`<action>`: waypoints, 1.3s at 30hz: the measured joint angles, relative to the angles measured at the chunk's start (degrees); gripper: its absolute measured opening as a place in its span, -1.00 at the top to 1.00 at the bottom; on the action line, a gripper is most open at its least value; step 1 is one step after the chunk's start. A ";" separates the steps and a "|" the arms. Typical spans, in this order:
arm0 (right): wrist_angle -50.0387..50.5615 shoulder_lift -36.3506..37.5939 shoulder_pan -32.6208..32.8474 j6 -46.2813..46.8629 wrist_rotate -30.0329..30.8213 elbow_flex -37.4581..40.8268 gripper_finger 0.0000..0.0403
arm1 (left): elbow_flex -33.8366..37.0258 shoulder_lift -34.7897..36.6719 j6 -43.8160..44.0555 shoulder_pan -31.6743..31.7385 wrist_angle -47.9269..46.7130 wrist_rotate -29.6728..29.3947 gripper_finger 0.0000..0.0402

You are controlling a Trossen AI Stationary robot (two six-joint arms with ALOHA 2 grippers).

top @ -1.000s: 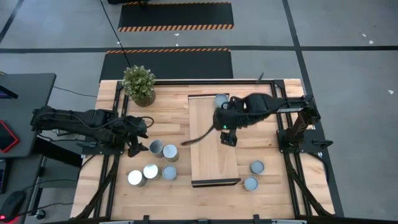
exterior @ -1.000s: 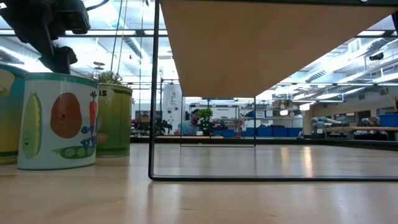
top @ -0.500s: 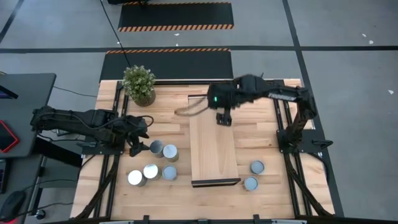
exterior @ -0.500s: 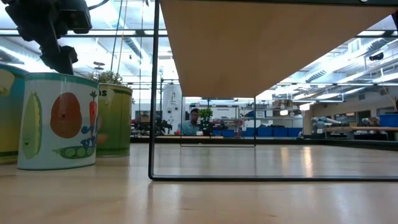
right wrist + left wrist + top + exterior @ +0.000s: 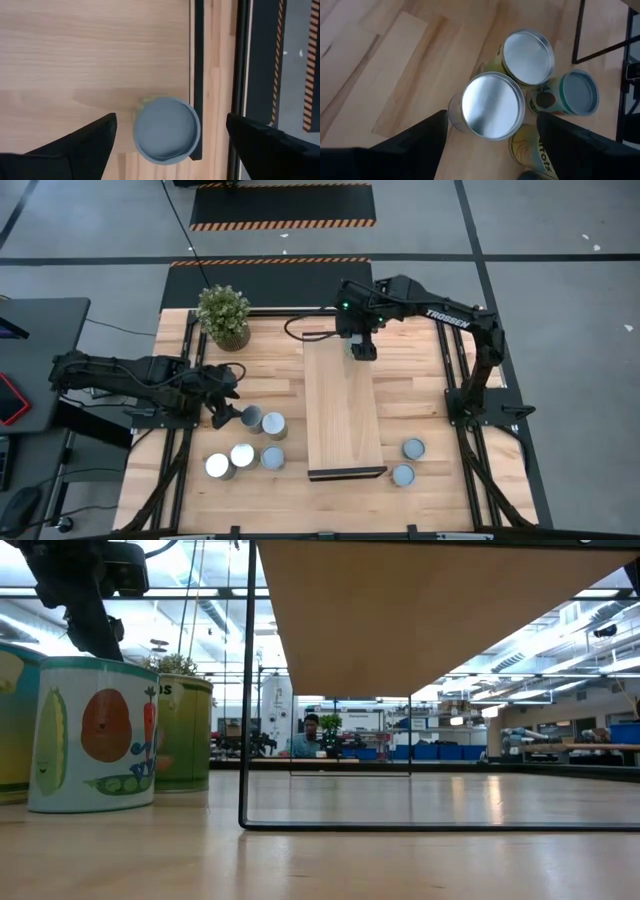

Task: Pick and place cans onto a shelf
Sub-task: Put the canned peas on the shelf, then put the canned tomatoes on the shelf

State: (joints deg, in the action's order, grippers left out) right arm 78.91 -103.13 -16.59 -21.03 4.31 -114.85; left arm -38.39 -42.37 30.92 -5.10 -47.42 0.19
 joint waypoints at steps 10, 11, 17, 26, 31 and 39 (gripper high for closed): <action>-1.84 -0.01 3.26 -1.72 10.07 8.25 -0.91 | 0.00 0.00 0.02 0.04 0.02 -2.08 -0.54; -1.93 -0.07 3.43 -1.78 11.62 8.90 -0.91 | 0.00 0.00 0.02 0.04 0.02 -2.08 -0.54; -3.35 0.00 3.26 -1.89 15.34 10.99 -0.91 | 0.00 0.00 0.00 0.04 0.02 -2.08 -0.54; -0.34 0.30 4.95 1.30 15.42 7.87 -0.91 | -0.02 0.00 1.47 0.04 0.02 -2.00 -0.54; 3.13 0.31 7.77 8.81 14.81 3.21 -0.91 | -0.02 0.00 -0.33 0.04 0.03 -0.28 -0.54; 10.40 3.28 18.29 28.56 2.54 4.77 -0.90 | -0.02 0.00 -1.17 0.04 0.00 0.91 -0.54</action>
State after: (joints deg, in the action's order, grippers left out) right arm 89.31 -99.85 1.70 7.53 6.85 -110.08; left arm -38.41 -42.37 29.75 -5.06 -47.42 1.10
